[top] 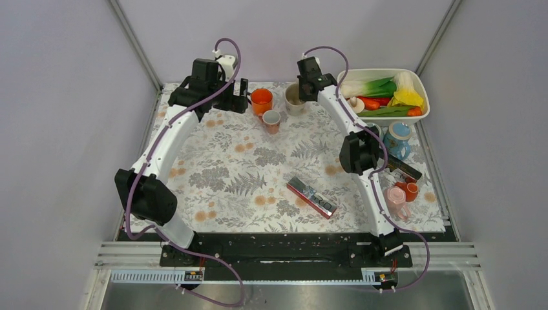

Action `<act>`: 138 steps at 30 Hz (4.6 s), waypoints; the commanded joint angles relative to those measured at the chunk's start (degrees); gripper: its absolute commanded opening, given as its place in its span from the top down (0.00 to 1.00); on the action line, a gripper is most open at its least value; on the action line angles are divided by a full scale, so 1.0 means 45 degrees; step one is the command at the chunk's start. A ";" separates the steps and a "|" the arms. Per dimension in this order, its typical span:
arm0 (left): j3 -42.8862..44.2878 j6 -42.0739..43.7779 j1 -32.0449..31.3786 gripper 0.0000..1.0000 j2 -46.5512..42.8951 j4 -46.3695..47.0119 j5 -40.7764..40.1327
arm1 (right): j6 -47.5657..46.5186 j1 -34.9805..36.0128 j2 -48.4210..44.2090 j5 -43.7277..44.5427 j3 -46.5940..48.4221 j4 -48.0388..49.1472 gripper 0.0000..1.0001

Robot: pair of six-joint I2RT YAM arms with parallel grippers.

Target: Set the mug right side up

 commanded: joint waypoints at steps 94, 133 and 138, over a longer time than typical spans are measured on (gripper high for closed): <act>0.8045 1.4671 -0.1938 0.56 1.0987 0.5585 0.2681 | -0.1229 -0.2690 -1.4672 0.0726 -1.4405 0.2358 0.13; 0.6061 1.5694 -0.2922 0.10 0.8702 0.5780 0.4158 | -0.1365 -0.2700 -1.4440 0.0651 -1.4704 0.2282 0.13; 0.5548 1.4311 -0.3306 0.02 0.7982 0.7025 0.4699 | -0.1399 -0.2714 -1.4496 0.0840 -1.4796 0.2276 0.13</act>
